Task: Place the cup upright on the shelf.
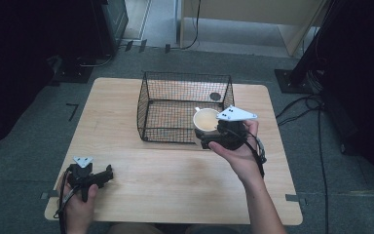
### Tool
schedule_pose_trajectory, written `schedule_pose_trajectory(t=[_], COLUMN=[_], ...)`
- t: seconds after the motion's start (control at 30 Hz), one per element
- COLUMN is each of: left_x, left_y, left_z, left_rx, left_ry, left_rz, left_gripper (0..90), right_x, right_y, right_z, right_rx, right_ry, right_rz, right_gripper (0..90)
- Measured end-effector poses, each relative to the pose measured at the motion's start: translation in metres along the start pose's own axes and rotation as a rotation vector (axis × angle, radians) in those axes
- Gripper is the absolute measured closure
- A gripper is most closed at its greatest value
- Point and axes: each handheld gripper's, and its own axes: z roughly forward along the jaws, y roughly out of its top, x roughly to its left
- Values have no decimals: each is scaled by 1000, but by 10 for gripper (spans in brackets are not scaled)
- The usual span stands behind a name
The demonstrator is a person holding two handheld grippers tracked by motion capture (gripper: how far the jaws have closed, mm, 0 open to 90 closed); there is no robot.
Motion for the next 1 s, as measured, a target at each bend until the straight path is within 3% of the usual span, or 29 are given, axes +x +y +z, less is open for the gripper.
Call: schedule_pose_trajectory(t=[0.4, 1.0], left_x=[0, 0], left_y=[0, 0], left_z=[0, 0], left_rx=[-1, -2], left_ry=[0, 0], left_rz=[-1, -1], left_gripper=[19, 19], right_x=[-5, -20], right_y=[27, 38], right_z=[21, 63], right_rx=[-13, -3], right_ry=[-17, -28], right_rz=[-18, -29], right_gripper=[94, 94])
